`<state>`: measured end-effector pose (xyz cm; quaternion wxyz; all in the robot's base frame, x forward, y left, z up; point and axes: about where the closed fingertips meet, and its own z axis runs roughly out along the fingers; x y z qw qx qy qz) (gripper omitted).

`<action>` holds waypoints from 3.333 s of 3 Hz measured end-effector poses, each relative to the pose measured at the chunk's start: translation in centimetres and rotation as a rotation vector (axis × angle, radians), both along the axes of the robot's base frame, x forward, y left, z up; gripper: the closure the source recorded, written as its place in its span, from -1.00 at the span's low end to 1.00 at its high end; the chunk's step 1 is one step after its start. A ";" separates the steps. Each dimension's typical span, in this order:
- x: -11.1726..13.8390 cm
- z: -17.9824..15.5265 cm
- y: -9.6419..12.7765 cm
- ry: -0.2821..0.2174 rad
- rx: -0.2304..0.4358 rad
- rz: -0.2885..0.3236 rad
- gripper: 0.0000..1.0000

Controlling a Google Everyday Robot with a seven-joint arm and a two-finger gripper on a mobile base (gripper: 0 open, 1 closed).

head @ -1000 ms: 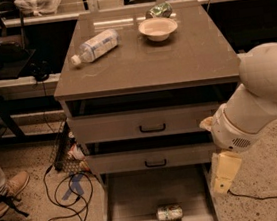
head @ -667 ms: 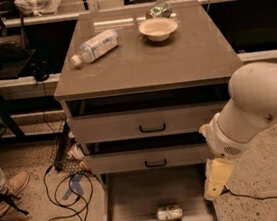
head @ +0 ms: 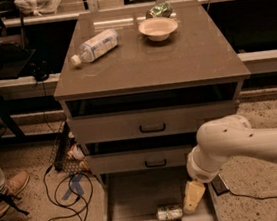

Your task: Pick 7up can from bottom drawer and place on counter

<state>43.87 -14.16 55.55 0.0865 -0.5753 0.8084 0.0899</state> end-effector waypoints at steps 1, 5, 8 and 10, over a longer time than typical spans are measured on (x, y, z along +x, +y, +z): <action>0.9 -2.9 0.7 -0.006 0.018 -0.022 -1.00; 0.4 -23.9 7.1 -0.035 0.111 0.109 -1.00; 3.8 -30.3 7.9 -0.099 0.171 0.083 -1.00; 5.0 -38.0 8.3 -0.117 0.228 0.108 -1.00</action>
Offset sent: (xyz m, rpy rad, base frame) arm 0.0092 0.0074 -0.0307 0.0175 -0.0036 -0.0239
